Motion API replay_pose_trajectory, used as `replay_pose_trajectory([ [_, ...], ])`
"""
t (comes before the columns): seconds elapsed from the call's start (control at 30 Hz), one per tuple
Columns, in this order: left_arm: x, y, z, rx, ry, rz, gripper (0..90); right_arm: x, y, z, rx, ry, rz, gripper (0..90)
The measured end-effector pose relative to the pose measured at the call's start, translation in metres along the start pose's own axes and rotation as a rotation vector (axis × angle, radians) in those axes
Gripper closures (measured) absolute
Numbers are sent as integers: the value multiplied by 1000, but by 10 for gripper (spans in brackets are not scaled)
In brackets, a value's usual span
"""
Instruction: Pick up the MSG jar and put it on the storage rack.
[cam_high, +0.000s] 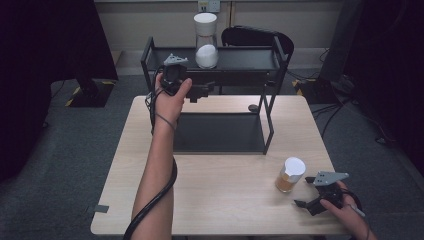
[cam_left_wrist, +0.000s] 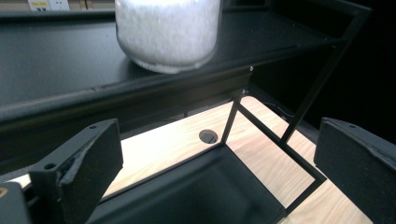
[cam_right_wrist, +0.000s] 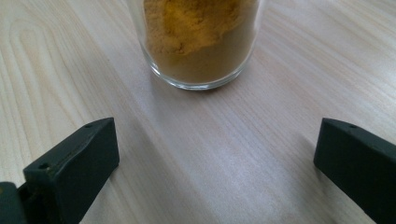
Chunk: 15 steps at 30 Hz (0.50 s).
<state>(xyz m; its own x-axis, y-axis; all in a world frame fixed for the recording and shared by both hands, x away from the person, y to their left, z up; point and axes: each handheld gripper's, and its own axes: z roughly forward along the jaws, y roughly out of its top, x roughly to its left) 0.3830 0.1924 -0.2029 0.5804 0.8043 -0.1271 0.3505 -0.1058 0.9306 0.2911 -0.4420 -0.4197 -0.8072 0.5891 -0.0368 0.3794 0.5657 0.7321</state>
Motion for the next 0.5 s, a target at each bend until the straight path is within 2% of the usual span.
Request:
replay_pose_trajectory([
  [0.5, 7, -35, 3, 21, -30, -2, 7, 0, 0, 0, 0, -1, 1, 0],
])
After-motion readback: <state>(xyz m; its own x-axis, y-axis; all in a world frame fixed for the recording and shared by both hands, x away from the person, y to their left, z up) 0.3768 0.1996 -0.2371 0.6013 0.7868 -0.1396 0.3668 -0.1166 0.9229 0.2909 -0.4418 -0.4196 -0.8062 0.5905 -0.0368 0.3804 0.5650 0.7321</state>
